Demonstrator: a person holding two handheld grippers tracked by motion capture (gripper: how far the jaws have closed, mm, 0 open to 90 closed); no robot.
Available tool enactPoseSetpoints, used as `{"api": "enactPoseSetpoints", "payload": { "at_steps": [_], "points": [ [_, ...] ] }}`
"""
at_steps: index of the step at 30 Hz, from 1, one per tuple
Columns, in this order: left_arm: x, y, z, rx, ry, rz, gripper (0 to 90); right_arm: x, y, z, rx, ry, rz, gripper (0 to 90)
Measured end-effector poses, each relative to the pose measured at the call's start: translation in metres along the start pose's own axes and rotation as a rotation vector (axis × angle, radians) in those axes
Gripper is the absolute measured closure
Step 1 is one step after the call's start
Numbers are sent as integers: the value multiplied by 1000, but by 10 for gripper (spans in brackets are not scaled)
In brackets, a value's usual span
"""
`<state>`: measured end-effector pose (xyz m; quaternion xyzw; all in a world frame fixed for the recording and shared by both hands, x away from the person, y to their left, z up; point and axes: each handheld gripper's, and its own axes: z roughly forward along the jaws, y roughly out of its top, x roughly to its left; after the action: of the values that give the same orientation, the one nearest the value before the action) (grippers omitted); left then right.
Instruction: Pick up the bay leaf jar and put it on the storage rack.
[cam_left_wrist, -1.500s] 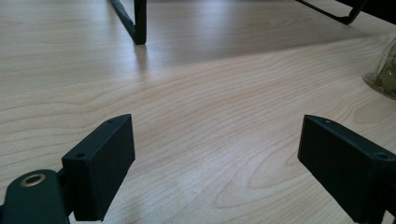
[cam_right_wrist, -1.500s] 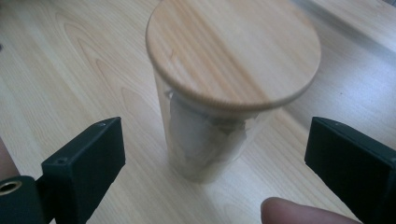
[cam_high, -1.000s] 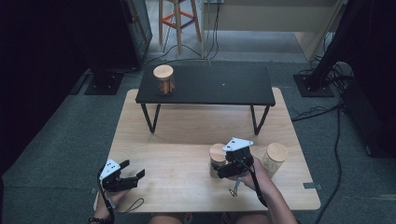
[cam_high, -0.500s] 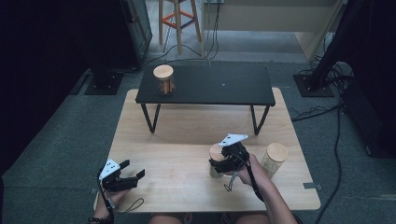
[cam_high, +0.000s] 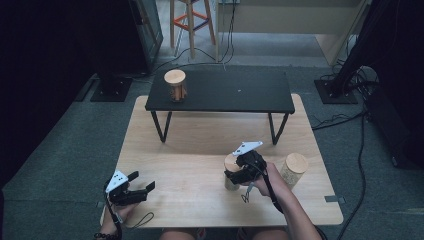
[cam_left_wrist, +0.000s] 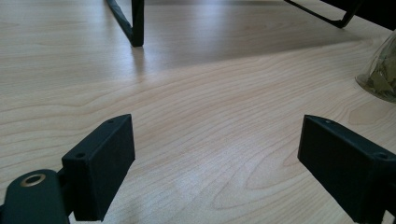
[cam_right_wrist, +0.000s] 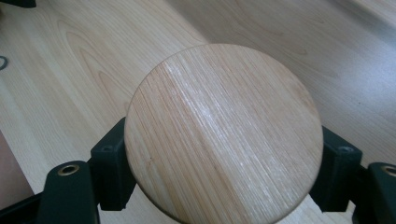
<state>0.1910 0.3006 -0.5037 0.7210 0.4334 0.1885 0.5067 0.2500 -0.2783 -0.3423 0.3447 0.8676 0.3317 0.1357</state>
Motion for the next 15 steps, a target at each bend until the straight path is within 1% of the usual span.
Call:
{"api": "enactPoseSetpoints", "payload": {
  "at_steps": [1, 3, 5, 7, 11, 15],
  "points": [
    [0, 0, 0, 0, 0, -1, 112, 0, 0, 0, 1, -1, -3, 243],
    [0, 0, 0, 1, 0, 0, 112, 0, -1, -2, -12, 5, -16, 245],
    [0, 0, 0, -1, 0, 0, 112, -3, -2, -5, -27, 25, -35, 245],
    [0, 0, 0, -3, -1, -2, 112, -4, -2, -8, -37, 32, -38, 246],
    [0, -1, 0, -5, -1, 0, 112, -4, 3, -13, -33, 25, -54, 245],
    [0, -1, 0, -4, 0, 0, 112, -7, 9, -17, -25, 37, -68, 245]
  ]
}}
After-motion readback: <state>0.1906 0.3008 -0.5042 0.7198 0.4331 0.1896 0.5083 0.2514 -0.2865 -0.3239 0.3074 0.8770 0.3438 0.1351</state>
